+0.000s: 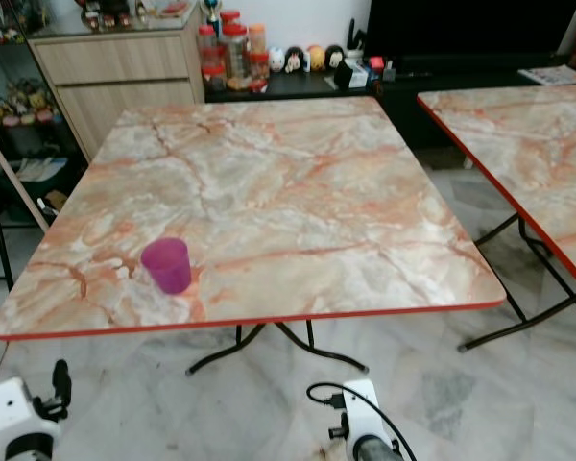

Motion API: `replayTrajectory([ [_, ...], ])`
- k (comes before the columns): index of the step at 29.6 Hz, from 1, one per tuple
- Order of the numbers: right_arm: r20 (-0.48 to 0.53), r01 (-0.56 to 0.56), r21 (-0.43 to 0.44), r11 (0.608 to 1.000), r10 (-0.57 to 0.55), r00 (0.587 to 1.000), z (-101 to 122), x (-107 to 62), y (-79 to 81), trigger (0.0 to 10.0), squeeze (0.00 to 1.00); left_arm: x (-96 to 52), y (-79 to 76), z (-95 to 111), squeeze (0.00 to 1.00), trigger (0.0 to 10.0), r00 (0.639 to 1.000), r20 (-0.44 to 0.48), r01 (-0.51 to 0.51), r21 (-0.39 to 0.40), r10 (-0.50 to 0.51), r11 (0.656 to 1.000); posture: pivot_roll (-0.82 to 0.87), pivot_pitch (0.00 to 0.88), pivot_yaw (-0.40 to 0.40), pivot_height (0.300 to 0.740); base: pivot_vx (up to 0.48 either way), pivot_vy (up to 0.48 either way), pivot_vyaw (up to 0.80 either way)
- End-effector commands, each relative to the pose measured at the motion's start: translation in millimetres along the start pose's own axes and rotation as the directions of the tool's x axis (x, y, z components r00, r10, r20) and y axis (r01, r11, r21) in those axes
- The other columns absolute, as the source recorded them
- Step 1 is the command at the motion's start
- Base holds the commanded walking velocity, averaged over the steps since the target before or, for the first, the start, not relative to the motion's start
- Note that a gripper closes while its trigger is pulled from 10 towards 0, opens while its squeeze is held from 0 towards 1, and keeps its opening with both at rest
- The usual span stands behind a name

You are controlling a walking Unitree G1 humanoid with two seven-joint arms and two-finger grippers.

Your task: Setting the table

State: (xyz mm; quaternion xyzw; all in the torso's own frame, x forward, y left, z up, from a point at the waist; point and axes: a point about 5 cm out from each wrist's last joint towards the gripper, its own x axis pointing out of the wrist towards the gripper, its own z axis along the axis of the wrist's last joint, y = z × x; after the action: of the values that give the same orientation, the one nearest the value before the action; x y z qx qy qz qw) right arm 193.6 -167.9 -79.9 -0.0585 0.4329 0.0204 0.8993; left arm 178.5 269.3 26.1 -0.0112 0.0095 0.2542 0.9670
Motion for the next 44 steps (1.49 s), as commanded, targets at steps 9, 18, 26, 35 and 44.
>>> replayTrajectory([
  [9,0.011,0.0,-0.007,1.0,0.0,1.0,4,0.6,-1.5,10.0,0.0,53.9,-32.1,82,0.0,10.0,0.972,0.203,0.125,-0.038,-0.115,0.991,0.09,0.0,0.011,0.74,0.0,0.0,0.0],
  [18,0.023,0.014,0.032,0.999,-0.014,1.0,5,0.7,-0.9,10.0,0.0,77.5,-81.2,96,0.0,10.0,0.95,0.157,0.285,-0.087,-0.269,0.955,0.06,0.0,0.024,0.74,0.0,0.0,0.0],
  [26,0.009,0.02,0.051,0.999,-0.02,1.0,-1,-0.5,-0.8,10.0,0.0,102.2,-115.0,126,0.0,10.0,0.906,0.199,0.394,-0.073,-0.373,0.916,0.06,0.0,0.027,0.736,0.081,0.0,0.0],
  [35,0.022,0.025,0.051,0.998,-0.026,0.999,2,0.0,-0.6,10.0,0.0,103.6,-120.1,131,0.0,10.0,0.897,0.207,0.417,-0.096,-0.392,0.904,0.05,0.0,0.033,0.723,0.339,0.0,0.0],
  [44,0.009,0.019,0.026,0.999,-0.02,1.0,0,-0.1,0.3,10.0,0.0,103.3,-113.8,132,0.0,10.0,0.899,0.214,0.409,-0.092,-0.383,0.908,0.06,0.0,0.029,0.723,0.352,0.0,0.0],
])
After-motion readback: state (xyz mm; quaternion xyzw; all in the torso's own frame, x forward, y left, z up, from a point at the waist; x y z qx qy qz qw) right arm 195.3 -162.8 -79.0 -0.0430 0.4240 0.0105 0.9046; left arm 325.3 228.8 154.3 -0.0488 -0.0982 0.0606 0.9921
